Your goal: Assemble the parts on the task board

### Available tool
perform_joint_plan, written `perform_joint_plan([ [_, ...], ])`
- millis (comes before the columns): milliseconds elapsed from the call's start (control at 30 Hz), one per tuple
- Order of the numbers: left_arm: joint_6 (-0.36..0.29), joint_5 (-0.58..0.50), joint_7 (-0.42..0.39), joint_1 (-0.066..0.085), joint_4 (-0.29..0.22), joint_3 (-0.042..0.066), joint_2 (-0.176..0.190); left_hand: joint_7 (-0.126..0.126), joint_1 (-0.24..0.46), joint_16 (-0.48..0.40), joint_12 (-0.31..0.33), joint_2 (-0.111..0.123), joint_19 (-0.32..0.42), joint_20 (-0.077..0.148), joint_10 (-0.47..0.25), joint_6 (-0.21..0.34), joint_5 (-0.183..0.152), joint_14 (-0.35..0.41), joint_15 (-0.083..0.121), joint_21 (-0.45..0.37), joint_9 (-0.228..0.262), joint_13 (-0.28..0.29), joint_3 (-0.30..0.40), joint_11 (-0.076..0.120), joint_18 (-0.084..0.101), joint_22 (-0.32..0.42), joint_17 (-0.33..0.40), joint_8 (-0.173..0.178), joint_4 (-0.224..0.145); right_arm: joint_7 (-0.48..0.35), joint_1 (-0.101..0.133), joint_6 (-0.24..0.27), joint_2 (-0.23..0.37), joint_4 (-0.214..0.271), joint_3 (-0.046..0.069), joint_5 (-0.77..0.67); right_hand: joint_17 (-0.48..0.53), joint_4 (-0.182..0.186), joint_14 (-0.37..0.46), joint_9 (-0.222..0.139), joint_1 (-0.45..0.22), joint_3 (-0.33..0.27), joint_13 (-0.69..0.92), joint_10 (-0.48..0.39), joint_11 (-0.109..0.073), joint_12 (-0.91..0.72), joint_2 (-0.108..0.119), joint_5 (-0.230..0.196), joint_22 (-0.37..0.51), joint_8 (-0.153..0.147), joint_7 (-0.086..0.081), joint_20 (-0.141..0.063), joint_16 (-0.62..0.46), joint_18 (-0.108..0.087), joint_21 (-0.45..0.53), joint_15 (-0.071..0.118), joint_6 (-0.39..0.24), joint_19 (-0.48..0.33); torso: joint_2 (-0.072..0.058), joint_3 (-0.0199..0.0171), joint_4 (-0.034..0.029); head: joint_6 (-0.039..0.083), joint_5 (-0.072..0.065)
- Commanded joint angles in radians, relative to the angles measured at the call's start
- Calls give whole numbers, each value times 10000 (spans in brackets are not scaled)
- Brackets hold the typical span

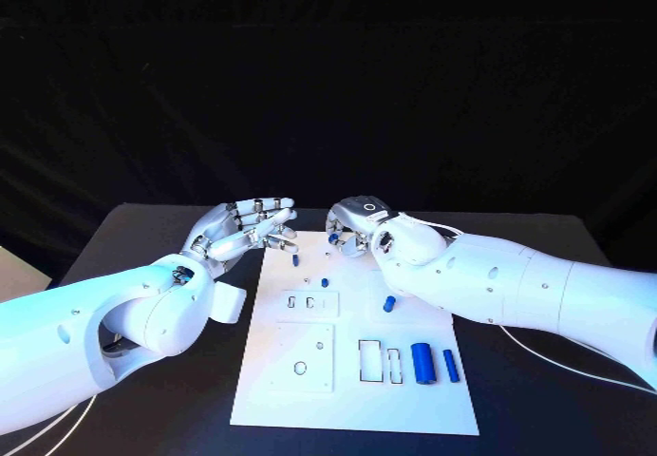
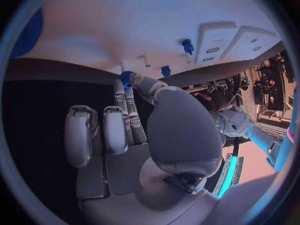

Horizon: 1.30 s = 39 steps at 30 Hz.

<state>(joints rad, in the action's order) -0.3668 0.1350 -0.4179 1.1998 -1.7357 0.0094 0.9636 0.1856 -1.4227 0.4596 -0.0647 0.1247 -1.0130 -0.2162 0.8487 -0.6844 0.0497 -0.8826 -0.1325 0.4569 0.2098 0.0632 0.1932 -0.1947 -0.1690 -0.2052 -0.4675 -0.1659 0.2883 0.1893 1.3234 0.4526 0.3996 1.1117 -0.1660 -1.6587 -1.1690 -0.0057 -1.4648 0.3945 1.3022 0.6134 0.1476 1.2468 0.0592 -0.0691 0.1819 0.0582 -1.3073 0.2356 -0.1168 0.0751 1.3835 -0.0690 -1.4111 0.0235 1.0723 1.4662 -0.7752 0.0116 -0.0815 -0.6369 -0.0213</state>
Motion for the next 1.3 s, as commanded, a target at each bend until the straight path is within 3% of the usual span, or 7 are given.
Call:
perform_joint_plan([
  [33,27,-22,-105,34,-50,18,-1,494,-17,53,27,-67,64,-18,-54,-39,-5,66,-20,48,17,-4,-67,7,-99,-15,-16,-3,-18,30,-17,-98,-54,-94,2,-167,9,23,-348,9,-64,29,-45,-88,-4,58,10,4,-104,27,25,27,43,152,70,-13,-82,91,-37,14,-23,36,13],
  [667,73,-29,-51,70,-67,27,30,498,-17,65,20,-72,69,-20,-53,-40,-5,73,-22,53,17,-1,-71,3,-99,-18,-26,-5,-16,-10,-29,15,-236,-403,2,-294,262,0,-279,68,-97,74,-75,-303,66,79,119,3,137,-27,-38,74,-79,100,251,-67,-213,-15,-35,3,0,65,36],
  [800,80,-30,-45,71,-63,28,25,498,-17,65,20,-72,69,-20,-53,-40,-5,73,-22,53,17,-1,-71,3,-99,-18,-26,-5,-16,-92,-30,12,-291,-454,0,-262,889,74,-104,59,-296,68,-205,-953,246,88,422,4,823,-308,-202,201,-422,-40,774,-215,-696,-302,-37,4,-6,60,56],
  [833,83,-32,-43,71,-62,28,26,498,-17,65,20,-72,69,-20,-53,-40,-5,73,-22,53,17,-1,-71,3,-99,-18,-26,-5,-16,-108,-30,-5,-301,-464,-1,-254,1351,101,29,6,-345,-44,-294,-1371,312,88,568,4,1323,-505,-241,253,-695,-143,1162,-274,-1013,-510,-36,4,-9,54,60],
  [867,90,-36,-38,72,-61,28,28,498,-17,65,20,-72,69,-20,-53,-40,-5,73,-22,53,17,-1,-71,3,-99,-18,-26,-5,-16,-126,-30,-19,-310,-472,-1,-248,1467,131,55,-12,-353,-149,-323,-1517,333,76,604,2,1430,-592,-209,278,-772,-166,1262,-295,-1141,-546,-35,4,-8,53,63],
  [967,138,-71,-16,72,-63,28,35,502,-19,79,13,-82,72,-20,-52,-45,-5,79,-24,61,18,2,-73,0,-99,-20,-37,-8,-15,-187,-31,-21,-316,-478,-3,-206,2469,163,303,-48,-62,-635,-444,-2089,432,57,498,13,2500,-790,-103,348,-1419,-365,2164,-346,-1348,-906,-33,9,2,71,66],
  [1300,198,-120,25,74,-65,28,80,513,-17,89,12,-96,77,-22,-61,11,-5,90,-28,66,2,2,-76,-8,-98,-23,-46,6,-12,-295,-29,35,-146,-295,-6,-92,2869,237,313,-94,214,-1261,-526,-2292,448,35,435,17,2952,-973,-103,342,-1711,-429,2636,-354,-1430,-880,-29,7,32,56,117],
])
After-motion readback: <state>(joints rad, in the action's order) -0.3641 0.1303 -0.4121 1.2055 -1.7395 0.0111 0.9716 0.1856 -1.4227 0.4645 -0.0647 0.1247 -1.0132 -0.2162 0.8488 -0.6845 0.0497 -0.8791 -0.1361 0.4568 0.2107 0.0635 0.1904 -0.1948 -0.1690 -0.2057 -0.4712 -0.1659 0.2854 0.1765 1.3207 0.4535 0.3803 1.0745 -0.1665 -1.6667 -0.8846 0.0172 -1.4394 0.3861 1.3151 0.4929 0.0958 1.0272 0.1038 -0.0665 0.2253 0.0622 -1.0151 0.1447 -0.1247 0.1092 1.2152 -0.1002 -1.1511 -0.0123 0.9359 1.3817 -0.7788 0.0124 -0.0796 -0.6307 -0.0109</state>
